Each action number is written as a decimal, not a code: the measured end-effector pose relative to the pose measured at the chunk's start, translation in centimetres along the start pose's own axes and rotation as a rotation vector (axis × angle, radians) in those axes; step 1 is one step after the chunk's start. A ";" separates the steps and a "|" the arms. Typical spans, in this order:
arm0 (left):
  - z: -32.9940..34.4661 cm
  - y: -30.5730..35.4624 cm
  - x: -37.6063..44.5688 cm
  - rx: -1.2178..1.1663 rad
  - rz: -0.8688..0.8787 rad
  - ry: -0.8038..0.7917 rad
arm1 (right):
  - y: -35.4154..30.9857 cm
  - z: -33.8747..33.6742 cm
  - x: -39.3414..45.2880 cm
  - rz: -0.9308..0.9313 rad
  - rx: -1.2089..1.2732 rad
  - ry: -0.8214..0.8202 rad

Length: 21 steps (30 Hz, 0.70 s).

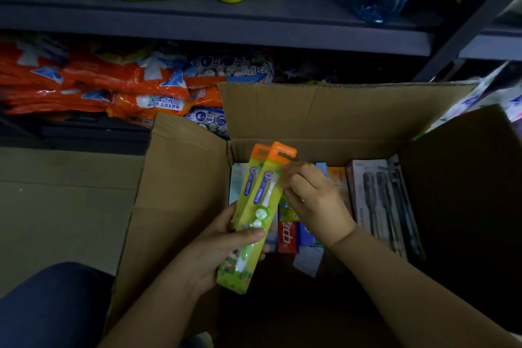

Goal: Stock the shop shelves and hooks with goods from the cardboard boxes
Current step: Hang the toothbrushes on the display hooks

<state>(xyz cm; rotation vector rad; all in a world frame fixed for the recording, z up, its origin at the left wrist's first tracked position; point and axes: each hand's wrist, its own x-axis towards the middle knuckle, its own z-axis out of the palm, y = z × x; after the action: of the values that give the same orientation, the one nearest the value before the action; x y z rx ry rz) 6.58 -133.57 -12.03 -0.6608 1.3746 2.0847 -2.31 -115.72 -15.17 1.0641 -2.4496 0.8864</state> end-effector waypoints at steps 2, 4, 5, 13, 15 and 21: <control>0.0 0.4 -0.1 -0.012 0.032 0.046 | 0.2 0.2 -0.4 0.152 0.099 -0.021; -0.5 0.8 -0.3 -0.011 0.091 0.080 | 0.3 0.2 -0.9 0.455 0.221 -0.057; -0.9 1.1 -0.5 0.001 0.119 0.104 | 0.3 0.2 -1.2 0.623 0.279 -0.116; -4.6 2.4 -2.2 0.065 0.217 0.164 | -0.4 8.4 -5.4 1.336 0.565 -0.691; -4.6 2.4 -2.2 0.056 0.216 0.157 | -1.2 10.4 -5.4 1.391 0.541 -0.730; -5.1 2.1 -1.9 0.003 0.237 0.146 | -3.7 14.6 -6.2 1.515 0.510 -0.619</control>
<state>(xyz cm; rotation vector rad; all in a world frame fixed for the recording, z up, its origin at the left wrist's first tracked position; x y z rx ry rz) 7.00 -139.35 -11.19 -0.6887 1.6052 2.2540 3.88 -123.91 -27.79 -0.9186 -3.4693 1.7813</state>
